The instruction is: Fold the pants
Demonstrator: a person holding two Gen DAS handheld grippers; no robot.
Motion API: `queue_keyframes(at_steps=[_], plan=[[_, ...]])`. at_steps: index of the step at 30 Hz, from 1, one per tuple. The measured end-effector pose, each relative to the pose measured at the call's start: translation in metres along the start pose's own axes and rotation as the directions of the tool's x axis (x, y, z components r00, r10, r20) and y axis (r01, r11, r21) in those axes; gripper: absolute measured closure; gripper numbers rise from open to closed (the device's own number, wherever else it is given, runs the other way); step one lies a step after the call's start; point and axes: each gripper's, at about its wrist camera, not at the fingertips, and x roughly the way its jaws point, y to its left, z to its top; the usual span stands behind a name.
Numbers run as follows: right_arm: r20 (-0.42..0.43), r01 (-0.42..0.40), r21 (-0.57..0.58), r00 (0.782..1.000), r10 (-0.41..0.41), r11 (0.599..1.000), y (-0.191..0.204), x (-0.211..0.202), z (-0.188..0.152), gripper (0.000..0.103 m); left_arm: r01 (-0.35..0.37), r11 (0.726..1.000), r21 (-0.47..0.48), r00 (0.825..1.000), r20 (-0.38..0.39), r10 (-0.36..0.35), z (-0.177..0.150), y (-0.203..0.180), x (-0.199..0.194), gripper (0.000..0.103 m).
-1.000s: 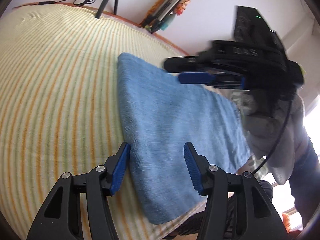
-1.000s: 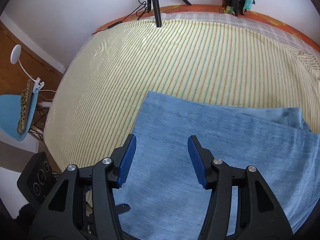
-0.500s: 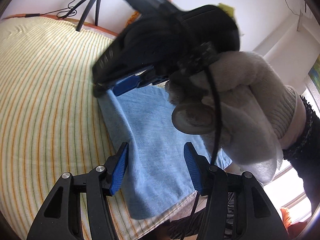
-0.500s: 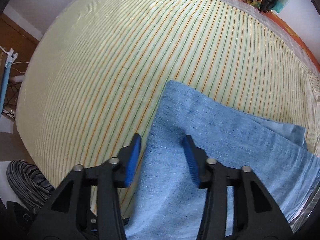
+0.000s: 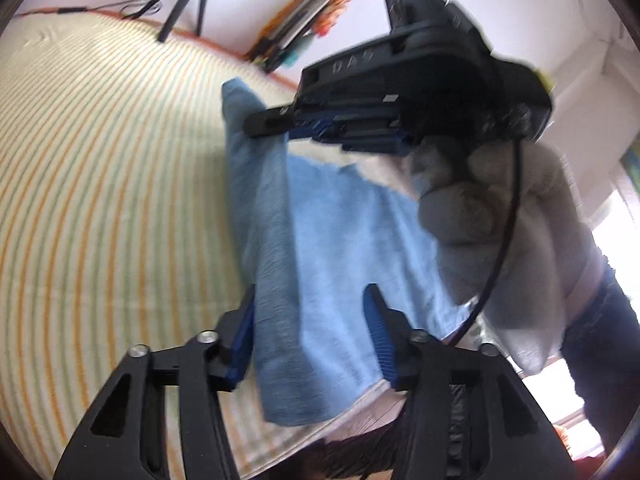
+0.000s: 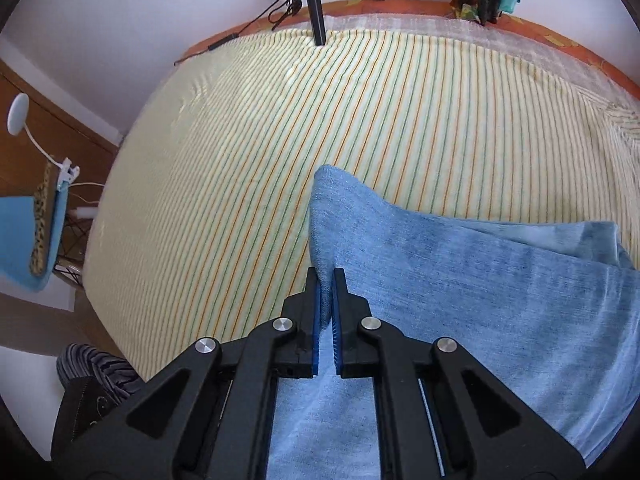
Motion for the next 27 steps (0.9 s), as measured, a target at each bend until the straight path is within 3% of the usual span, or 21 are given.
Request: queue_keyframes(at_steps=[2, 5, 7, 9, 11, 14, 15, 16, 17, 18, 21, 25, 27], plan=[[0.029, -0.012, 0.018, 1.0, 0.011, 1.0, -0.007, -0.014, -0.003, 0.098, 0.008, 0.999, 0.053, 1.0, 0.023, -0.01, 0.003, -0.016, 0.001, 0.078], [0.037, -0.028, 0.042, 0.999, 0.027, 0.999, -0.014, -0.033, -0.004, 0.095, 0.024, 0.991, 0.131, 0.999, 0.035, -0.029, 0.004, -0.038, 0.004, 0.08], [0.03, -0.004, 0.051, 1.0, 0.002, 0.999, -0.014, -0.04, -0.002, 0.087, 0.032, 0.984, 0.173, 0.999, 0.035, -0.038, 0.003, -0.05, 0.008, 0.08], [0.016, 0.016, 0.043, 1.0, -0.017, 0.999, -0.017, -0.044, 0.001, 0.054, 0.041, 0.983, 0.178, 0.998, 0.031, -0.048, 0.004, -0.053, 0.009, 0.08], [-0.001, 0.037, 0.023, 0.999, -0.037, 0.999, -0.017, -0.044, 0.001, 0.046, 0.048, 0.982, 0.183, 0.998, 0.028, -0.054, 0.002, -0.056, 0.011, 0.08], [-0.029, 0.077, -0.01, 0.997, -0.077, 0.997, -0.015, -0.04, -0.006, 0.047, 0.05, 0.98, 0.194, 0.998, 0.025, -0.056, 0.002, -0.062, 0.015, 0.08], [-0.044, 0.072, -0.012, 0.996, -0.073, 0.997, -0.015, -0.037, -0.008, 0.053, 0.053, 0.979, 0.195, 0.998, 0.023, -0.059, 0.003, -0.063, 0.016, 0.08], [-0.051, 0.071, -0.01, 0.996, -0.071, 0.997, -0.016, -0.036, -0.011, 0.062, 0.056, 0.978, 0.203, 0.998, 0.019, -0.061, 0.003, -0.066, 0.017, 0.08], [-0.059, 0.075, -0.008, 0.995, -0.076, 0.997, -0.017, -0.033, -0.013, 0.082, 0.054, 0.976, 0.21, 0.998, 0.017, -0.059, 0.006, -0.065, 0.02, 0.08], [-0.061, 0.08, -0.008, 0.995, -0.08, 0.997, -0.018, -0.032, -0.017, 0.091, 0.054, 0.974, 0.22, 0.998, 0.014, -0.058, 0.01, -0.064, 0.023, 0.08], [-0.018, 0.097, -0.016, 0.995, -0.097, 0.995, -0.021, -0.038, -0.023, 0.097, 0.055, 0.966, 0.252, 0.998, -0.014, -0.053, 0.015, -0.064, 0.026, 0.08], [0.062, 0.037, 0.037, 0.997, -0.039, 0.999, -0.038, -0.058, -0.032, 0.098, 0.077, 0.966, 0.246, 0.997, -0.049, -0.067, 0.022, -0.057, 0.002, 0.074], [0.097, 0.009, 0.067, 0.995, -0.016, 0.998, -0.054, -0.068, -0.04, 0.098, 0.057, 0.961, 0.272, 0.998, -0.017, -0.054, 0.027, -0.052, -0.02, 0.064]])
